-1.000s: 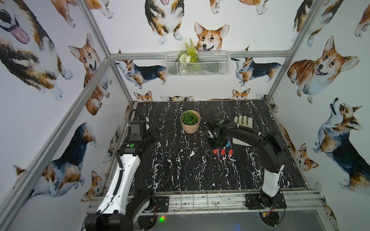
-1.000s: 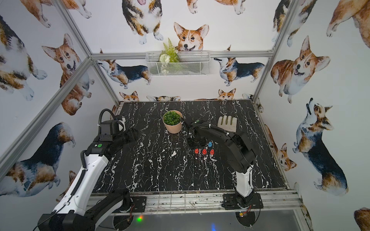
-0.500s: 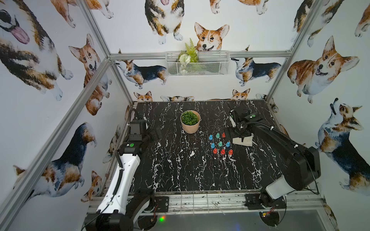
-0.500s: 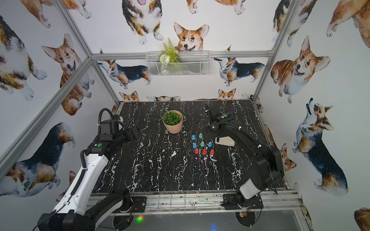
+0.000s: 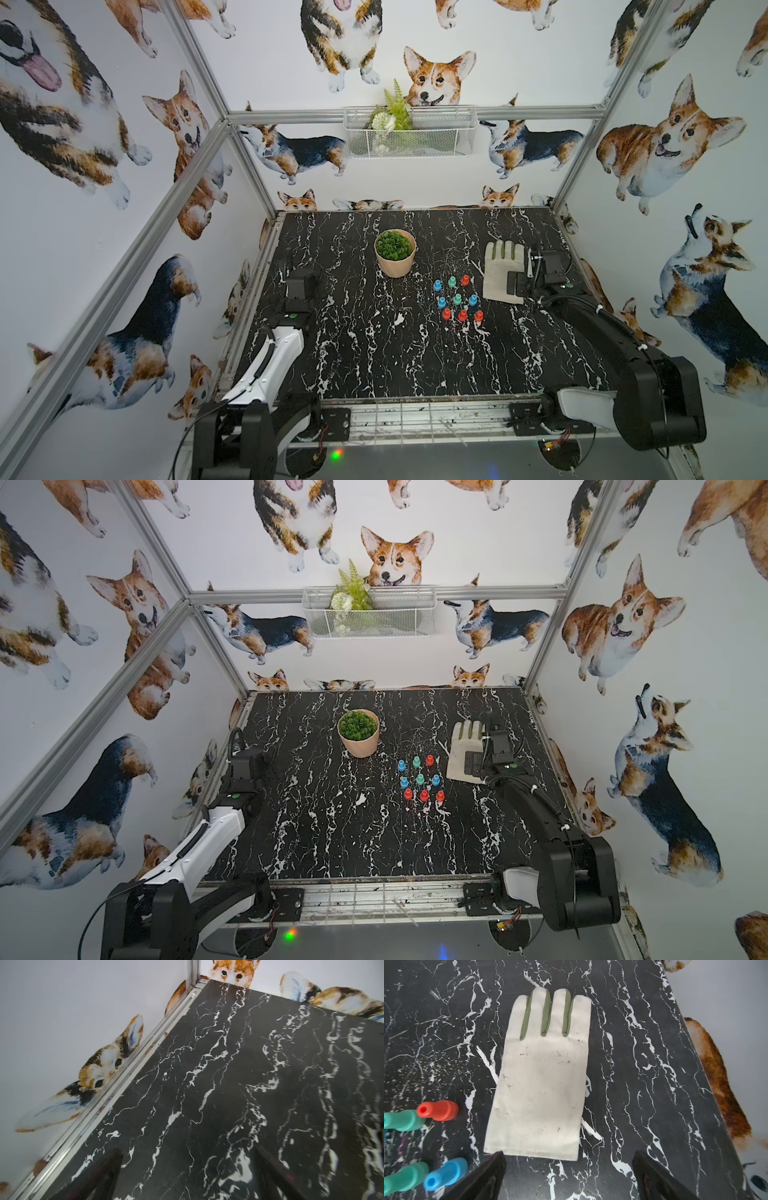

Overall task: Close the stamp cap
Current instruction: Reset both arms

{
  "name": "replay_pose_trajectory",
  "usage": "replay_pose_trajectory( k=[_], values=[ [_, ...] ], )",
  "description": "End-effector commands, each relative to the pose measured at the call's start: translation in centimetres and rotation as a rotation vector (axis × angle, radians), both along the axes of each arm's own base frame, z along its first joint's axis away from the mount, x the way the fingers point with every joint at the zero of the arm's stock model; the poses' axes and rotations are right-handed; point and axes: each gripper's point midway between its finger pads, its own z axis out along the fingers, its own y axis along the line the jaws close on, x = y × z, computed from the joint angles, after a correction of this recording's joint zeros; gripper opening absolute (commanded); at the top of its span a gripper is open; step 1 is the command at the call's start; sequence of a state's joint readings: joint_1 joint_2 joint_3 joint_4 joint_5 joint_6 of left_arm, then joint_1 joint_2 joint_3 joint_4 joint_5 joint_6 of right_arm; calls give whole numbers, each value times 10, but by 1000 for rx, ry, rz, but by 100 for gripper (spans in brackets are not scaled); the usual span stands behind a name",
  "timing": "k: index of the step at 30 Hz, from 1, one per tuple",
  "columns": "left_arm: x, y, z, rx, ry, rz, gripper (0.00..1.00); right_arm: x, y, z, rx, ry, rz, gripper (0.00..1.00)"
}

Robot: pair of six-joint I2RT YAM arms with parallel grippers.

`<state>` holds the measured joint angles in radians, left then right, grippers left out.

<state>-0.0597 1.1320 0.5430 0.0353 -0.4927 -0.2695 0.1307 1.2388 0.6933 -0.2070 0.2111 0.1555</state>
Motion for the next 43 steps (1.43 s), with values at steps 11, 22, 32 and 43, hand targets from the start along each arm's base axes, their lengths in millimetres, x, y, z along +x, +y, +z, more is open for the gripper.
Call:
replay_pose_trajectory(
  k=[11,22,32,43],
  values=[
    [49,-28,-23,85,-246,-201,99,29,-23,6,5,-453,-14,100],
    [64,-55,-40,105,-198,-343,100,37,-11,-18,18,-435,59,100],
    [64,-57,-38,119,-214,-343,100,35,-25,-17,22,-453,-11,100],
    [65,-64,-39,111,-208,-392,100,36,-24,-16,25,-453,-9,100]
  ],
)
